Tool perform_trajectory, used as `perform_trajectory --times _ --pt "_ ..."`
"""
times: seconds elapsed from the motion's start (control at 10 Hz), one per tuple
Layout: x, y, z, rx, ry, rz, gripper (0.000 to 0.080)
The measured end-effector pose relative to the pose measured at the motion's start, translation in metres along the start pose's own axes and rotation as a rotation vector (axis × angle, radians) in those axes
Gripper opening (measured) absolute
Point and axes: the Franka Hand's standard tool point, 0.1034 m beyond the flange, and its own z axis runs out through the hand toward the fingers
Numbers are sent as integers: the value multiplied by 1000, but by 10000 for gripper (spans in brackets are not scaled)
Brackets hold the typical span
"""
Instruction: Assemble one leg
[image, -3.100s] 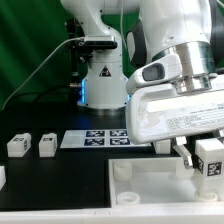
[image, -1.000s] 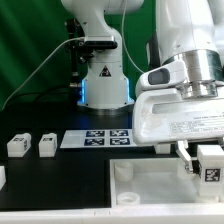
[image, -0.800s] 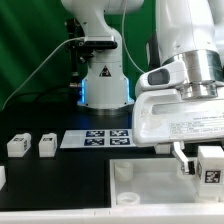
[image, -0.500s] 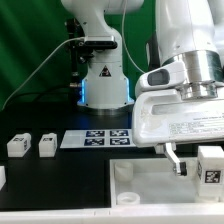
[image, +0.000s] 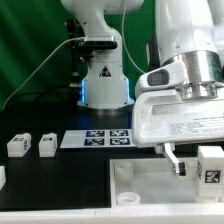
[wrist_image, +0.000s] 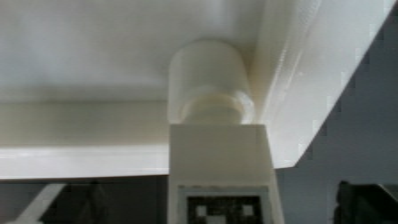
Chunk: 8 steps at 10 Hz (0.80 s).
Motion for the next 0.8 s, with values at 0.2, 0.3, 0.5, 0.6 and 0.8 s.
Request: perform_trajectory --times 0.2,0.3,0.5,0.6,0.8 --pt "0 0 0 0 0 0 649" --pt "0 0 0 0 0 0 649" --pt "11 -3 -17 12 -3 5 649" --pt "18 -7 -36 27 -24 9 649" --pt "35 -5 -57 44 -69 23 649"
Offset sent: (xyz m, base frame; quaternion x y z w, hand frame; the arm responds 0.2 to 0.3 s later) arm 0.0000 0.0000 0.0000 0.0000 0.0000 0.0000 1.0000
